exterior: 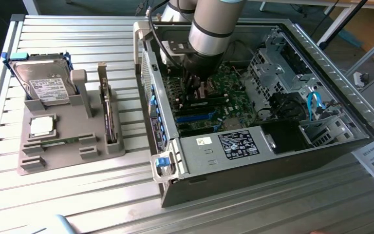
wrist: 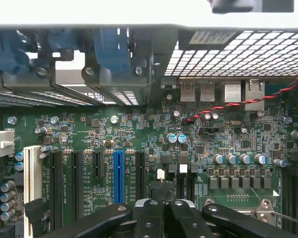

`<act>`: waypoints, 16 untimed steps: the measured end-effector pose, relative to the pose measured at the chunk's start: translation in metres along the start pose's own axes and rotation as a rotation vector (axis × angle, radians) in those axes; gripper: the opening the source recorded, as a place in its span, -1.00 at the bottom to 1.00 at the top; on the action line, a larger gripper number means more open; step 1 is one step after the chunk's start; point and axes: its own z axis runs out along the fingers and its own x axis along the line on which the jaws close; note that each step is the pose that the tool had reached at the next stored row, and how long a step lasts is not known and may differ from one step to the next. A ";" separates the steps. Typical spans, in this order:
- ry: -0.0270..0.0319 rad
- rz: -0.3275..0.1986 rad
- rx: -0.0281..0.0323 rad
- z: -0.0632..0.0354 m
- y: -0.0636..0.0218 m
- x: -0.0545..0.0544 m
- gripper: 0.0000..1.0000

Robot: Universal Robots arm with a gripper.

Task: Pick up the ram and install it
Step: 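Press down the ram until it locks into place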

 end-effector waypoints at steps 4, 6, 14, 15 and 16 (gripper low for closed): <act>-0.0001 0.000 0.0001 0.0004 0.0000 0.000 -0.80; -0.0001 0.000 0.0001 0.0005 0.0000 0.000 -0.80; -0.0004 0.000 0.0004 -0.0016 0.0000 0.000 -0.80; -0.0004 0.000 0.0003 -0.0023 0.0000 0.000 -0.80; -0.0005 0.000 0.0003 -0.0032 0.0000 0.000 -0.80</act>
